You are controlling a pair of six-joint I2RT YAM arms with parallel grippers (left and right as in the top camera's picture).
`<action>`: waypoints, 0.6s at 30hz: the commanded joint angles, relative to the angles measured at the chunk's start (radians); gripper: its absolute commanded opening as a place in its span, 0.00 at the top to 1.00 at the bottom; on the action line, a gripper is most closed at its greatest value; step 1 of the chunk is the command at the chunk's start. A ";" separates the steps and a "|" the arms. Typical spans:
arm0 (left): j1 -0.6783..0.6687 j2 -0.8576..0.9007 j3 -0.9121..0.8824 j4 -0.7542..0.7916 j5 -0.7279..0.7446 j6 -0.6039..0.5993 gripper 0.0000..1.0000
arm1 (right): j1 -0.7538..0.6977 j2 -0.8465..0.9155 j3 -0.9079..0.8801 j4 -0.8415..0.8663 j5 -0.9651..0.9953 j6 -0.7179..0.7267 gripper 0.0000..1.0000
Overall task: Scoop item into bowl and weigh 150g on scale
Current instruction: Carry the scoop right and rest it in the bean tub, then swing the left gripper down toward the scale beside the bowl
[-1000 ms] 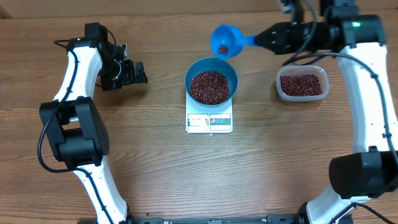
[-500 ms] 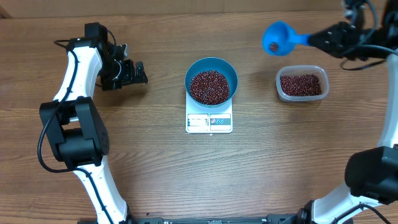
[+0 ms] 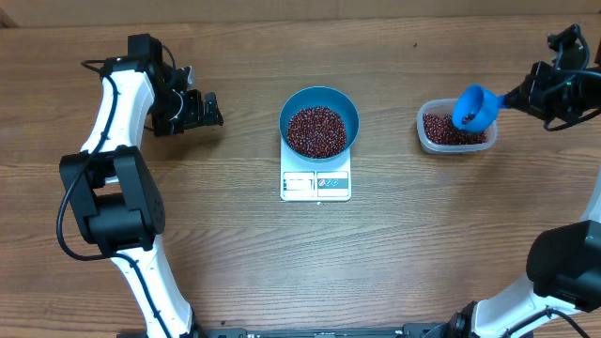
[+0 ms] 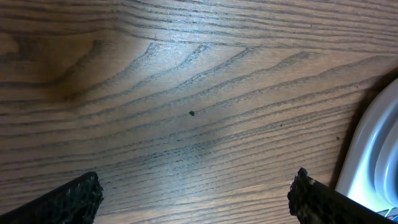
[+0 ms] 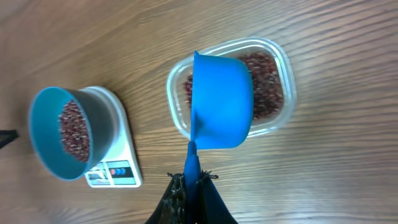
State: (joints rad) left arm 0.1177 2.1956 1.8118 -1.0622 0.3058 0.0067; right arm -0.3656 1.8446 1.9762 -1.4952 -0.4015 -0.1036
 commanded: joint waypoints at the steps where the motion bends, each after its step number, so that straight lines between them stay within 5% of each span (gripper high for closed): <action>1: -0.007 0.008 0.008 0.001 -0.002 0.016 0.00 | 0.002 -0.036 -0.018 0.005 0.083 0.003 0.96; 11: -0.008 0.008 0.008 0.001 -0.002 0.016 0.00 | 0.002 -0.036 -0.059 0.055 0.090 0.003 0.96; 18: -0.007 0.008 0.008 -0.055 -0.301 0.064 0.01 | 0.002 -0.036 -0.059 0.079 0.086 0.003 0.96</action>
State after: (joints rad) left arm 0.1177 2.1956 1.8118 -1.1259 0.1619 0.0368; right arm -0.3660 1.8427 1.9182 -1.4220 -0.3145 -0.1043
